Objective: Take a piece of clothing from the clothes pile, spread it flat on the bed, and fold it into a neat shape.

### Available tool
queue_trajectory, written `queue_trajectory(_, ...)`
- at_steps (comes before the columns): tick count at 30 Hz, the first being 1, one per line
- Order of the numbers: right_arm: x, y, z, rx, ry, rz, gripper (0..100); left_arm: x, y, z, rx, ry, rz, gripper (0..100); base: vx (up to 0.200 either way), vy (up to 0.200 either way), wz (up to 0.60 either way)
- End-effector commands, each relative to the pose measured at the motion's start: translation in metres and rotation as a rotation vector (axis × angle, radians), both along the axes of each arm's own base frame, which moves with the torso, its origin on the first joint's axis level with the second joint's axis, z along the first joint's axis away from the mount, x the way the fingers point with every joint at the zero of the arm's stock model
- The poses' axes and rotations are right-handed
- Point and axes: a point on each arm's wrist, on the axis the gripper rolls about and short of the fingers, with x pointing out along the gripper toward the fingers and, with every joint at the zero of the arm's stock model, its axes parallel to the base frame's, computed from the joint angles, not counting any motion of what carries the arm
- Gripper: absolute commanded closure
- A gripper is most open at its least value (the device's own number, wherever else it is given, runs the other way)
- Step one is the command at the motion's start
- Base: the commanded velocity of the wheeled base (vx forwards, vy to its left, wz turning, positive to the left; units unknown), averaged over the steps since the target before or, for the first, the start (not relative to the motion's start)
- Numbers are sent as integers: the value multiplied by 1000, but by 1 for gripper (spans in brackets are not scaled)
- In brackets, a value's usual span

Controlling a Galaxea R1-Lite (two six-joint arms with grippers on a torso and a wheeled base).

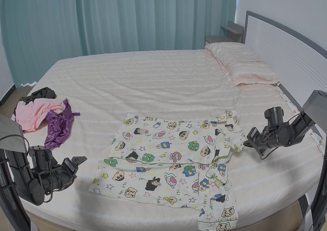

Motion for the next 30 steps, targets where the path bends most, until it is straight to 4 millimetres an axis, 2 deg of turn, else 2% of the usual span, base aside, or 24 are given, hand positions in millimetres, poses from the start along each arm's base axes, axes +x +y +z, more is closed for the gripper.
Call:
queue_trajectory(1, 19, 7, 22, 4, -96, 16, 100, 0, 0, 0, 1, -3, 3, 0, 0, 0, 0)
queue_trajectory(7, 45, 26, 27, -12, -119, 31, 100, 1, 1, 0, 1, -1, 6, 0, 0, 0, 0)
queue_trajectory(8, 56, 33, 27, -25, -133, 29, 100, 1, 1, 0, 1, -1, 6, 0, 0, 0, 0)
queue_trajectory(9, 56, 33, 27, -25, -133, 29, 100, 1, 1, 0, 1, -1, 6, 0, 0, 0, 0)
queue_trajectory(10, 66, 41, 28, -28, -150, 37, 100, 1, 1, 0, 1, -1, 6, 0, 0, 0, 0)
queue_trajectory(15, 82, 56, 22, -31, -167, 57, 100, 1, 1, 0, 1, -1, 6, 0, 0, 0, 0)
queue_trajectory(16, 94, 64, 15, -46, -173, 50, 100, 1, 1, 0, 1, -1, 7, 0, 0, 0, 0)
queue_trajectory(21, 111, 87, -1, -71, -171, 57, 100, 2, 1, 0, 1, -3, 7, 0, 0, 0, 0)
queue_trajectory(25, 116, 102, -8, -76, -182, 73, 100, 2, 1, 0, 1, -3, 7, 0, 0, 0, 0)
queue_trajectory(30, 119, 134, -30, -115, -186, 92, 100, 2, 1, 0, 2, -3, 9, 0, 0, 0, 0)
